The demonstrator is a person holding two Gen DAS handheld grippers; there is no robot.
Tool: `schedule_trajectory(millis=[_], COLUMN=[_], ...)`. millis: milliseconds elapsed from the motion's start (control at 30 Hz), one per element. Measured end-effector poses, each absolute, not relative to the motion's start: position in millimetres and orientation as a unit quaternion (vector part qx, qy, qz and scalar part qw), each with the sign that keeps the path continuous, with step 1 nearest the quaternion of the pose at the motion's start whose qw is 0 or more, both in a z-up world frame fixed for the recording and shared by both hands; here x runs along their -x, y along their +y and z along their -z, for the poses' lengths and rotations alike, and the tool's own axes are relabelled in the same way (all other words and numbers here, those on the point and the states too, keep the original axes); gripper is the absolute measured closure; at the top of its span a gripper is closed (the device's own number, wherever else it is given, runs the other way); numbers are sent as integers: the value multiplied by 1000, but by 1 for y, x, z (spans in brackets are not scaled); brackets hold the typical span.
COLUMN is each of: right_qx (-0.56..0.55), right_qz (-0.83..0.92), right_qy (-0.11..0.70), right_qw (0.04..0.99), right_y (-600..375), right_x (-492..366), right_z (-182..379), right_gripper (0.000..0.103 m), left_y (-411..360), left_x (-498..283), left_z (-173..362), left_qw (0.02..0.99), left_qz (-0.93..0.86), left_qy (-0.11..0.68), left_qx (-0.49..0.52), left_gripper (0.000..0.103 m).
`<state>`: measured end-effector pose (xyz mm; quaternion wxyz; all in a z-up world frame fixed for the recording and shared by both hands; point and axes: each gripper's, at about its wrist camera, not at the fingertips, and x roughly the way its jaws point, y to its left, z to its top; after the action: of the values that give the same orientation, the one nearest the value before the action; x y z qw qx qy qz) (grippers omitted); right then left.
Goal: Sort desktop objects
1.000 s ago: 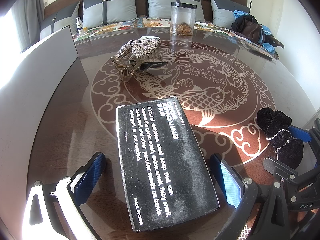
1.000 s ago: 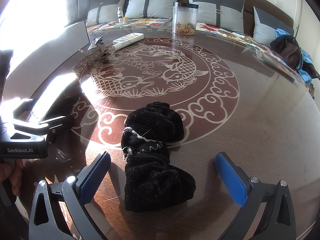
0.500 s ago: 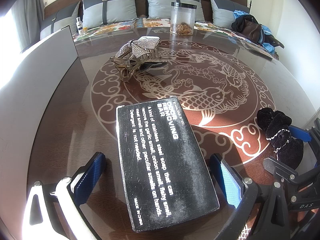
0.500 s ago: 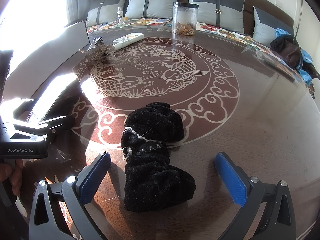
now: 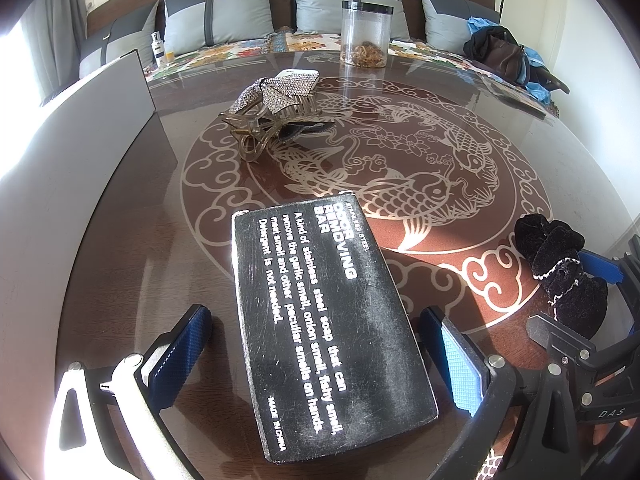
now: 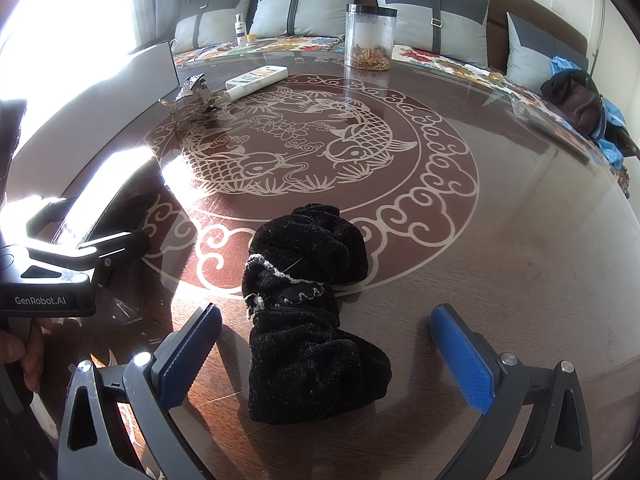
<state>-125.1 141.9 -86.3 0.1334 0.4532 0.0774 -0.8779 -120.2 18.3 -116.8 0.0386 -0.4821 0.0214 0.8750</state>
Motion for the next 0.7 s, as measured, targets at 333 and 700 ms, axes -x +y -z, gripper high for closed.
schedule_trajectory(millis=[333, 700], right_qx=[-526, -511], right_qz=[837, 841], right_qy=[69, 73], right_qw=[137, 160], right_y=[142, 123], right_x=[152, 119], right_z=[69, 12], right_gripper=[68, 69], left_y=[12, -47], left_x=[120, 53], left_z=[101, 24], left_qw=[73, 79], left_qz=[-850, -893], left_qy=[19, -69], left_qx=[522, 437], left_gripper=[46, 46])
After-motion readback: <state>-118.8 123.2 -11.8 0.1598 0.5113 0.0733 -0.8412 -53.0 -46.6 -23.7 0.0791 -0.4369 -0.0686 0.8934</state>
